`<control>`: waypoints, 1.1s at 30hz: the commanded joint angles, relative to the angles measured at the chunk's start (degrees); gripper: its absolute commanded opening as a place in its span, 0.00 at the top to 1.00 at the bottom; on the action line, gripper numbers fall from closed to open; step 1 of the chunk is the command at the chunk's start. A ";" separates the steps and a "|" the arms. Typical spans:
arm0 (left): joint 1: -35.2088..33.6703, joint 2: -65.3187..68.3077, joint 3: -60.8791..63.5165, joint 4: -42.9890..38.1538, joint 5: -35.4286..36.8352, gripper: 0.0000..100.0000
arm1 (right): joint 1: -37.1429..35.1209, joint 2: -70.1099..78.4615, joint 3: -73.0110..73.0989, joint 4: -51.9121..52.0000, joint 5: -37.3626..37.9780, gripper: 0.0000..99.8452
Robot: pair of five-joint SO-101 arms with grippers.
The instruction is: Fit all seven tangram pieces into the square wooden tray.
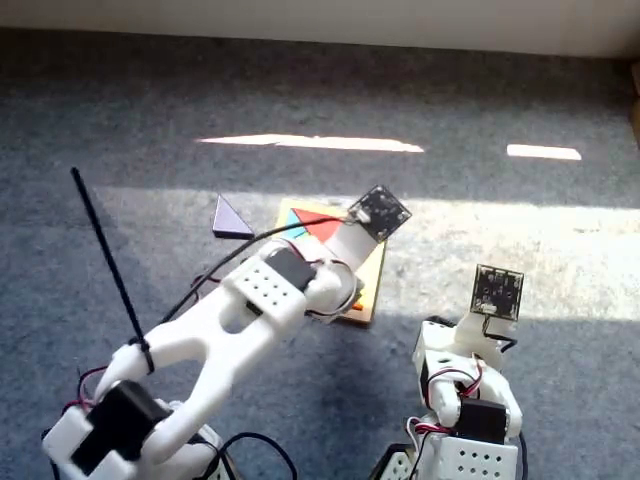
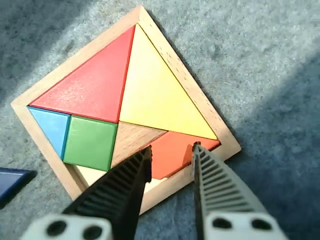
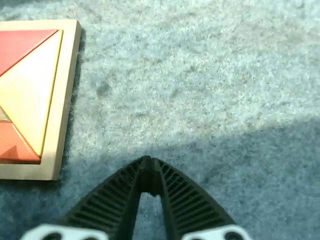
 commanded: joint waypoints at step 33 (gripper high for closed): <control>-39.25 49.54 -68.09 43.08 26.29 0.68 | 0.40 -0.66 7.16 -1.01 0.18 0.99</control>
